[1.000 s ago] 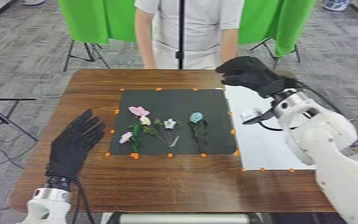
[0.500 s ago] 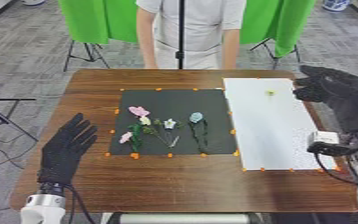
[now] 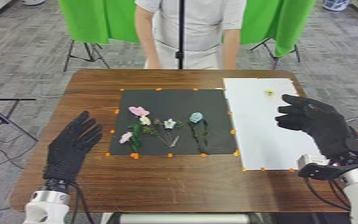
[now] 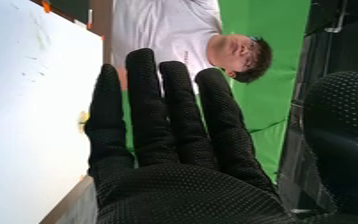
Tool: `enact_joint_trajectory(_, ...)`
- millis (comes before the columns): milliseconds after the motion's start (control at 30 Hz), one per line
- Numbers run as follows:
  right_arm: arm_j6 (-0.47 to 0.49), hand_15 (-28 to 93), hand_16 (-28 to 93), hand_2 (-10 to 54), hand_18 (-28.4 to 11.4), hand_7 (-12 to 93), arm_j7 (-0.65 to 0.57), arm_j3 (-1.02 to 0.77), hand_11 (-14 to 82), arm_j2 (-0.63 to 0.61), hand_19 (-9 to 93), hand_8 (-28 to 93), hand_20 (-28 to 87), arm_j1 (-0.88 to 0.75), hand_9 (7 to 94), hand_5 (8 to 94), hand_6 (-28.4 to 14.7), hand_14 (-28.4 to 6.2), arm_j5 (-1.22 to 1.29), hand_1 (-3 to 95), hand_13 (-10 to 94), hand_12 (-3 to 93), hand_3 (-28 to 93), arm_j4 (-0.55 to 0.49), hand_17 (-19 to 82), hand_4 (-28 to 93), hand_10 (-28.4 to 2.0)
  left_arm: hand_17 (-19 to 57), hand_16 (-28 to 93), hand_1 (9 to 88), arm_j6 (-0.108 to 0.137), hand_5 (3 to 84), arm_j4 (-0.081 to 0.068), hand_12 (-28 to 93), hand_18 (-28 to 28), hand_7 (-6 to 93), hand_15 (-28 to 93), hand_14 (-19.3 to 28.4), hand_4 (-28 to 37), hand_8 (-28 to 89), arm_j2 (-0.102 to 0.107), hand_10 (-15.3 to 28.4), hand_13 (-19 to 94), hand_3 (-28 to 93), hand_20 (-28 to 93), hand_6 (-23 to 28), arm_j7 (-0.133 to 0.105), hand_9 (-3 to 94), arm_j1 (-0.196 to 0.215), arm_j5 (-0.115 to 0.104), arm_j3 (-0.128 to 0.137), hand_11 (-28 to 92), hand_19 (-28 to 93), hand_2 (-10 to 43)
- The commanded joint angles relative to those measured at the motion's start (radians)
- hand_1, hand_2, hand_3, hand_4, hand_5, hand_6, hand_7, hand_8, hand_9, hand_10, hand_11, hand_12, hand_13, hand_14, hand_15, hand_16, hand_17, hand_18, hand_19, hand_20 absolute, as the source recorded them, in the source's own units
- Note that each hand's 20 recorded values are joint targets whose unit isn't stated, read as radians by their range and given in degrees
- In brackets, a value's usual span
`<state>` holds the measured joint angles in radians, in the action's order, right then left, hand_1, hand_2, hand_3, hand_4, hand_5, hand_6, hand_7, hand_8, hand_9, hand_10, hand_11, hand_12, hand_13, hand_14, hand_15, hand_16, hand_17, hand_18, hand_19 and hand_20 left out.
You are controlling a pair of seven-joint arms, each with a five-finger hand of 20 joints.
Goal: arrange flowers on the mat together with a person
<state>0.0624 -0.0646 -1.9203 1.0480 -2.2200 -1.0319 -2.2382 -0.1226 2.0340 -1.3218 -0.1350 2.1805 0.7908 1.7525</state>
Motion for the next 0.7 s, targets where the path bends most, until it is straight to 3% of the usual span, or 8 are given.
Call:
enact_joint_trajectory(33,-0.016,40,19,3.2,-22.6,17,0.007,0.007,18.6,0.014,55,-10,33,-0.005,44.0,43.3,-6.2,-14.6,-0.008,17.5,38,22.9,84,-0.013,12,-25,-16.1,-8.6,1,26.0,-0.019,33.6,-0.023,17,22.3,20.0,28,14.3,-25.8,-10,0.008,12.1,24,72,10,3.2,-0.004,28.0,-0.023,0.008,-0.008,21,45,3.1)
enact_joint_trajectory(200,-0.005,40,19,3.2,-22.6,17,-0.028,0.019,18.7,0.033,55,-10,33,-0.001,44.1,43.3,-6.3,-14.7,-0.015,17.7,38,22.9,84,-0.009,12,-25,-16.1,-8.6,1,25.9,-0.015,33.5,-0.015,17,22.3,20.0,28,14.3,-25.8,-10,-0.006,12.3,24,72,10,3.2,0.017,28.1,0.021,-0.007,-0.009,21,45,3.1)
enact_joint_trajectory(267,-0.011,40,19,3.4,-22.5,17,-0.029,0.017,18.7,0.038,55,-10,33,-0.004,44.0,43.2,-6.2,-14.6,-0.013,17.9,38,22.9,84,-0.010,12,-25,-16.1,-8.6,1,26.0,-0.004,33.5,-0.018,17,22.3,20.0,28,14.4,-25.8,-10,-0.012,12.3,24,72,10,3.2,0.004,28.2,0.019,-0.003,-0.014,21,45,3.1)
enact_joint_trajectory(300,-0.017,40,19,3.4,-22.6,17,-0.031,0.011,18.8,0.036,55,-10,33,-0.010,44.0,43.2,-6.2,-14.6,-0.010,17.9,38,22.9,85,-0.013,12,-25,-16.1,-8.6,1,26.0,-0.007,33.5,-0.025,17,22.3,19.9,28,14.4,-25.9,-10,-0.015,12.3,24,72,10,3.2,0.004,28.2,0.005,-0.003,-0.020,21,45,3.1)
enact_joint_trajectory(333,-0.020,40,19,3.4,-22.6,17,-0.041,0.007,18.8,0.033,55,-10,33,-0.005,44.0,43.2,-6.2,-14.6,-0.007,18.0,38,22.8,85,-0.011,12,-25,-16.2,-8.6,1,26.0,-0.036,33.6,-0.028,17,22.3,19.9,28,14.4,-25.9,-10,-0.039,12.3,24,72,10,3.2,0.021,28.2,-0.008,0.014,-0.011,21,45,3.2)
enact_joint_trajectory(433,-0.025,40,19,3.5,-22.6,17,-0.034,0.032,18.8,0.032,55,-10,32,0.027,44.0,43.2,-6.2,-14.7,-0.009,18.2,38,22.8,85,0.001,12,-24,-16.1,-8.6,1,26.0,-0.039,33.6,-0.023,17,22.3,20.0,28,14.3,-25.8,-10,-0.031,12.3,25,72,10,3.2,0.022,28.2,-0.017,0.025,-0.009,21,45,3.2)
enact_joint_trajectory(567,-0.002,40,19,3.8,-22.6,17,-0.055,0.046,18.8,0.056,56,-10,32,0.029,44.1,43.3,-6.2,-14.7,-0.009,18.4,38,22.8,85,0.007,12,-24,-16.1,-8.6,1,25.9,-0.010,33.5,-0.016,17,22.3,20.1,28,14.3,-25.8,-10,-0.030,12.2,25,72,10,3.1,0.019,28.2,0.015,0.003,-0.017,22,45,3.2)
enact_joint_trajectory(700,0.033,40,19,3.8,-22.7,17,-0.068,0.038,18.6,0.074,55,-10,32,0.019,44.2,43.2,-6.1,-14.8,-0.014,19.0,38,22.7,85,0.004,12,-24,-15.8,-8.6,1,26.0,-0.008,33.5,-0.009,17,22.3,20.1,28,14.3,-25.8,-10,-0.034,12.3,25,72,10,3.1,0.015,28.2,0.040,-0.004,-0.009,21,45,3.2)
